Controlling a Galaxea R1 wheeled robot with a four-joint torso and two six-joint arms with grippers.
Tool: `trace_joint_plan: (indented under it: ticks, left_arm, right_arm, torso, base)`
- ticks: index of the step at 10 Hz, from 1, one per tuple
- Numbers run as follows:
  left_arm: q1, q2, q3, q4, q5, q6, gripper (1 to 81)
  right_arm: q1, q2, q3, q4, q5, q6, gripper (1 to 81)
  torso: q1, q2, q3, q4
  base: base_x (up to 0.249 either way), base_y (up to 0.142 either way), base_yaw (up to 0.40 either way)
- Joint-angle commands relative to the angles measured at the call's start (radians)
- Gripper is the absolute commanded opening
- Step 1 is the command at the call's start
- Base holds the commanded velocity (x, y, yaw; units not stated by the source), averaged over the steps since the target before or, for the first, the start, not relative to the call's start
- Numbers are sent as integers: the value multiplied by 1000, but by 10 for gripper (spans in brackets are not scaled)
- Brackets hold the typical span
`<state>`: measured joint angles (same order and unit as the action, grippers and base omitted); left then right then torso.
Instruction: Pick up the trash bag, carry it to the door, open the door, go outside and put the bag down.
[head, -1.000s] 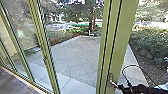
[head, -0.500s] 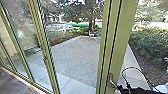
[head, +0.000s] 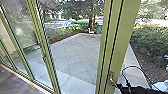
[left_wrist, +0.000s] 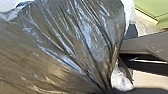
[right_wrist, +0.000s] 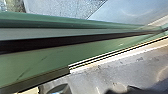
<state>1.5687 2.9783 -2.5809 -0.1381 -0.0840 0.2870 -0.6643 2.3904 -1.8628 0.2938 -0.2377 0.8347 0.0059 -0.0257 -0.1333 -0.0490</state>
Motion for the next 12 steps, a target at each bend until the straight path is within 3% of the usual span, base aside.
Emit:
trace_joint_plan:
  ticks: [1, 3, 4, 7, 10, 12]
  left_arm:
    - [-20, 1, 4, 0, 67, 4, 10]
    - [-19, 1, 4, 0, 67, 4, 10]
    - [-16, 1, 2, 0, 67, 4, 10]
    - [-3, -5, 2, 0, 67, 4, 10]
    - [9, -11, 2, 2, 67, 4, 10]
    - [17, -16, 2, 0, 67, 4, 10]
  right_arm:
    - [-113, -17, -47, -71, -440, 40, 811]
    - [-93, -21, -47, -68, -439, 40, 811]
    - [-75, -21, -45, -67, -440, 41, 811]
    - [3, -29, -24, -52, -434, 43, 811]
    - [86, -35, -18, -41, -436, 63, 811]
    - [93, -23, -16, -38, -431, 64, 811]
  torso:
    - [0, 0, -69, 0]
    - [-2, -1, -131, 0]
    - [-2, -2, -77, -1]
    - [-4, -2, -129, -2]
    - [-4, -2, -127, -2]
    - [-4, -2, -128, -2]
  base:
    - [0, 0, 0]
    - [0, 0, 0]
    - [0, 0, 0]
    - [0, 0, 0]
    - [0, 0, 0]
    - [0, 0, 0]
